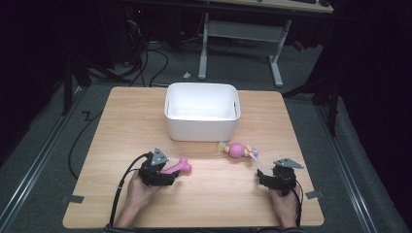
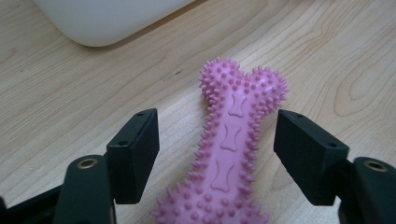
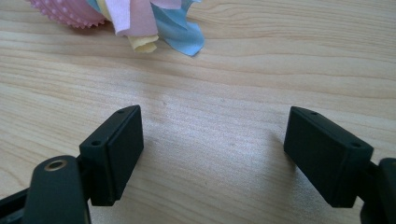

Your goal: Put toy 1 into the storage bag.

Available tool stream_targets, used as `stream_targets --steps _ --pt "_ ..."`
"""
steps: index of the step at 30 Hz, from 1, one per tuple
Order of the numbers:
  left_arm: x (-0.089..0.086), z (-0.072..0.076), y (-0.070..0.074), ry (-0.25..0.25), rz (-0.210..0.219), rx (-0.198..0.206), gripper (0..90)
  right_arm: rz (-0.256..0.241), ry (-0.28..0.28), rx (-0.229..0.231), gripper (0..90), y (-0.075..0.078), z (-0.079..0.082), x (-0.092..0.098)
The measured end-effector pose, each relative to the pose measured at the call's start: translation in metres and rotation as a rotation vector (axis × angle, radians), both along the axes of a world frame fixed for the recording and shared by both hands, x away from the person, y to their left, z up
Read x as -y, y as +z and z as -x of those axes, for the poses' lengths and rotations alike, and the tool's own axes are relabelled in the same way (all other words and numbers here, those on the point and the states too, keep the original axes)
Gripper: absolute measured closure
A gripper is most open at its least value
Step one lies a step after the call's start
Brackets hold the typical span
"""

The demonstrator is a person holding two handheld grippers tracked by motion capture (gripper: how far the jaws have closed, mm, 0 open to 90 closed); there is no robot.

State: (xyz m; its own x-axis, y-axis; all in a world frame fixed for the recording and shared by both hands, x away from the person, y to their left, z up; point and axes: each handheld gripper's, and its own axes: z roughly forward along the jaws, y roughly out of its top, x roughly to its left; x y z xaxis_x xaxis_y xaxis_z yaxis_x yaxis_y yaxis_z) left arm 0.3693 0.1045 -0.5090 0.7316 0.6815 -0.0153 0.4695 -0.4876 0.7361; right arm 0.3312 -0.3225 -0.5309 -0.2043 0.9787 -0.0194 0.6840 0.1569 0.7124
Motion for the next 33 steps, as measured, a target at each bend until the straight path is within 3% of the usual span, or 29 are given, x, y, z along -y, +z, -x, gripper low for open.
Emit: stream_targets --steps 25,33 --pt "0.005 -0.007 -0.01 -0.024 -0.035 -0.05 42.3 0.0 0.0 0.0 20.0 0.0 0.0 0.0" --pt "0.005 -0.007 -0.01 -0.055 -0.022 -0.068 53.0 0.001 0.001 0.001 20.0 0.0 0.0 0.0"
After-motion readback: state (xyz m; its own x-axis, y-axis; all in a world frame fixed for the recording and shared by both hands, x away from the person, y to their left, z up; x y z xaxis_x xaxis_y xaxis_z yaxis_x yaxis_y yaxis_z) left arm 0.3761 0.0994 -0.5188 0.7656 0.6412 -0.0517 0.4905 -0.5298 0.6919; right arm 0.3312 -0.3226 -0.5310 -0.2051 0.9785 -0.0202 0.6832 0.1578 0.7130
